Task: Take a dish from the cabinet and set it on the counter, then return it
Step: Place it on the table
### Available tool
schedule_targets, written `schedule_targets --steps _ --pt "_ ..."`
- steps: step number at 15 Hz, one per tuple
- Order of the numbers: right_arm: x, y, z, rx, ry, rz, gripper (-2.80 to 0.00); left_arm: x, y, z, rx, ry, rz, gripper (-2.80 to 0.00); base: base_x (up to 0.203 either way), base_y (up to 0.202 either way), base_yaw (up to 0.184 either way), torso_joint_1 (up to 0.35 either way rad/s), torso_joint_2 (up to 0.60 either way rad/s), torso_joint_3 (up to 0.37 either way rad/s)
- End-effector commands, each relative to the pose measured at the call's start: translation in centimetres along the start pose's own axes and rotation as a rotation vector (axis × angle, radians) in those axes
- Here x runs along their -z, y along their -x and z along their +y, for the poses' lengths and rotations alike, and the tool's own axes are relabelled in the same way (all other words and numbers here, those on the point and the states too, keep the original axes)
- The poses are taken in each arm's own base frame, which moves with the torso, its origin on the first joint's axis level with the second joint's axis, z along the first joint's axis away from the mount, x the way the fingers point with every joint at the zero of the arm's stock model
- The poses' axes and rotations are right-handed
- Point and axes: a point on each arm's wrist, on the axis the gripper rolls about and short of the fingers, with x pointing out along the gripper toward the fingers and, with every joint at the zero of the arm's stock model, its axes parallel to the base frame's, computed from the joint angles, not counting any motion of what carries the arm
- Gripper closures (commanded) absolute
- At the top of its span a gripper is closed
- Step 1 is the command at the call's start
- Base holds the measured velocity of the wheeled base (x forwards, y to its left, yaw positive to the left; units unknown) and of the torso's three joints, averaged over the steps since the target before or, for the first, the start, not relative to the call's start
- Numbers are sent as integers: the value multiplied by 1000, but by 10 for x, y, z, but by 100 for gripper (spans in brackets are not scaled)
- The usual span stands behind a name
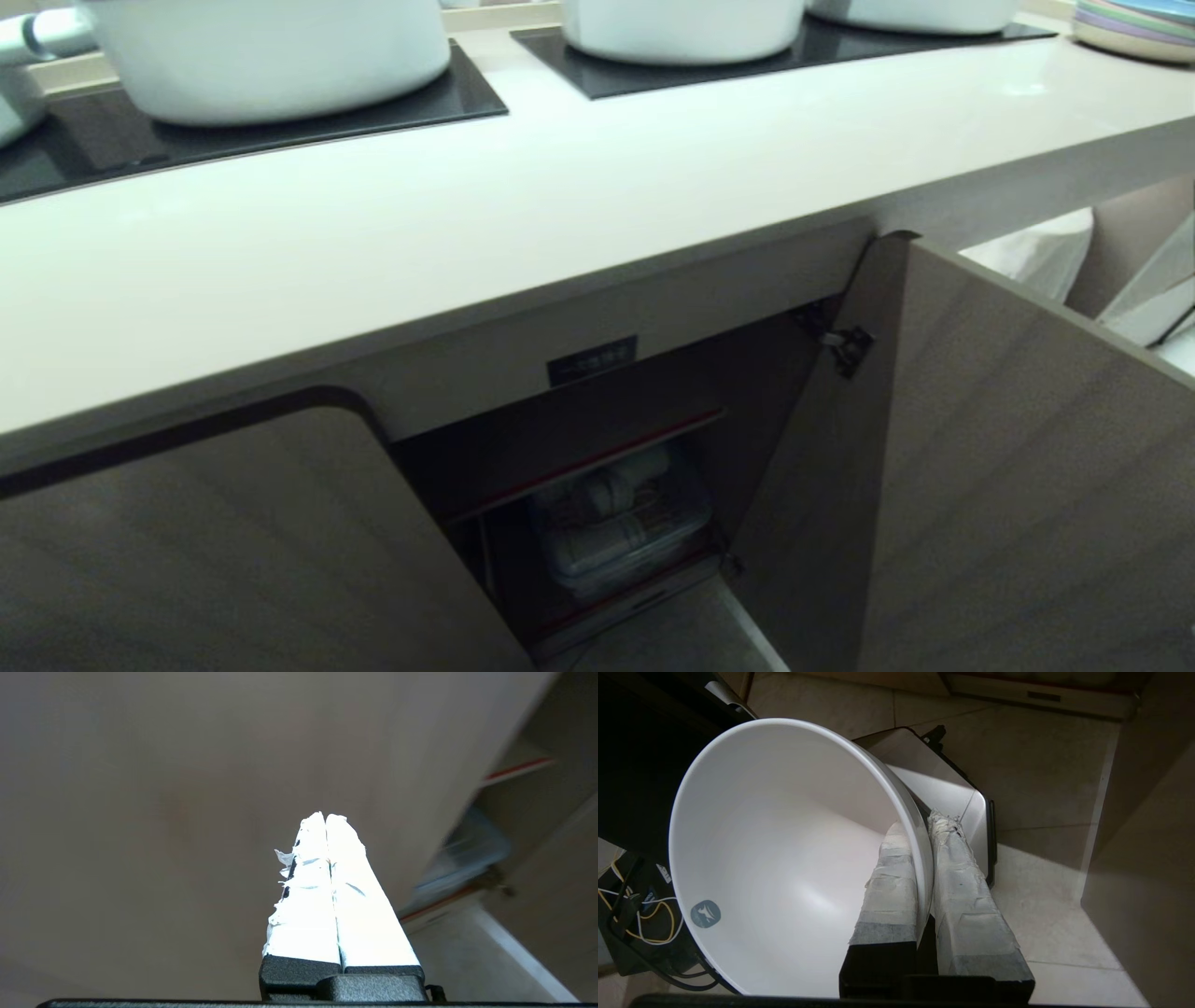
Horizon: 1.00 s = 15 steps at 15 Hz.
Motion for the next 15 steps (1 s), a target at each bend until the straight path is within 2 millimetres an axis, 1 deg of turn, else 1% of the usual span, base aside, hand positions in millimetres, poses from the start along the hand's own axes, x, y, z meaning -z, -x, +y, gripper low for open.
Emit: schedule_targets --steps 1,6,8,15 --pt "0 0 0 -6 0 2 0 0 0 0 -1 1 -1 0 -7 -8 158 2 2 2" --pt "2 -1 0 -6 -6 4 0 0 0 0 -1 1 -2 0 -2 -9 169 6 2 3" --pt "2 -1 0 -7 -8 5 0 0 0 0 1 1 -1 0 1 -8 122 4 2 1" --pt "3 -1 0 -5 -9 9 0 0 0 0 -1 1 -1 0 0 -1 8 0 1 1"
